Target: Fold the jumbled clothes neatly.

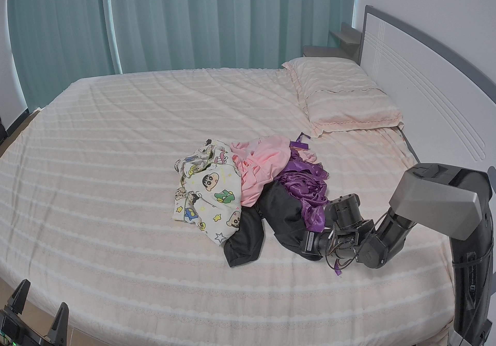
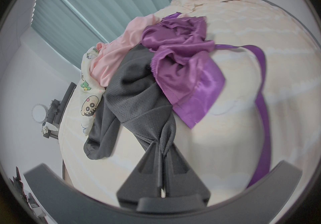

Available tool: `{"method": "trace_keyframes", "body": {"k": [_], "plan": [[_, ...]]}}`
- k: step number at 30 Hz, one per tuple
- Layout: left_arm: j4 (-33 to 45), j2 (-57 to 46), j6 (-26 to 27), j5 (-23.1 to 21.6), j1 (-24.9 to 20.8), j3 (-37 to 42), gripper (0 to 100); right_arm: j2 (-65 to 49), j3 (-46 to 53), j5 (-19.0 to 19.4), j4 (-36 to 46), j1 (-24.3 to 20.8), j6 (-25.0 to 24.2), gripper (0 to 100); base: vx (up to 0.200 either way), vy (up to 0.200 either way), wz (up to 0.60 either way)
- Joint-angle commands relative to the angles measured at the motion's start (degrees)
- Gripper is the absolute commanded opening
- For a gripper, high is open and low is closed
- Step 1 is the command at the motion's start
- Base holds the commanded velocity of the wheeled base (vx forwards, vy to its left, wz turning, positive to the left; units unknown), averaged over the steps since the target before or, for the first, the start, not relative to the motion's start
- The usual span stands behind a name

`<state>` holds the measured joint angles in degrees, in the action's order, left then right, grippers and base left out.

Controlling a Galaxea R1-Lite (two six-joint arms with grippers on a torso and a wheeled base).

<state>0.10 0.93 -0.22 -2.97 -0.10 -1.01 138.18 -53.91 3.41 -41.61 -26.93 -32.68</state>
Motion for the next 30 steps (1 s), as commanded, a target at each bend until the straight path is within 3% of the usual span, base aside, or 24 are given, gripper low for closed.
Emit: {"method": "trace_keyframes", "body": {"k": [1,5,6,10,14,25,30], "plan": [[-0.01,-0.93,0.04,-0.01,0.01,0.92,100,-7.49,6.71,1.77,-0.41,2.06,-0.63,0,0.000,0.000,0.00],[-0.01,-0.93,0.04,-0.01,0.01,0.92,100,-12.58,11.54,6.34,-0.84,2.32,-3.09,0,0.000,0.000,0.00],[-0.01,-0.93,-0.04,-0.01,0.01,0.92,100,-16.45,14.80,8.63,-1.55,2.32,-5.99,0,0.000,0.000,0.00],[-0.01,-0.93,0.04,-0.01,0.01,0.92,100,-22.96,23.23,11.79,-4.45,2.32,-8.89,0,0.000,0.000,0.00],[-0.01,-0.93,0.04,-0.01,0.01,0.92,100,-25.59,30.70,12.14,-10.25,2.32,-8.98,0,0.000,0.000,0.00],[-0.19,-0.93,0.22,-0.10,0.01,0.92,100,-29.37,50.48,12.23,-38.99,2.14,-12.93,0,0.000,0.000,0.00],[-0.27,-0.93,5.14,-0.28,0.19,0.84,100,-30.60,53.91,12.14,-44.79,0.91,-16.36,0,0.000,0.000,0.00]]}}
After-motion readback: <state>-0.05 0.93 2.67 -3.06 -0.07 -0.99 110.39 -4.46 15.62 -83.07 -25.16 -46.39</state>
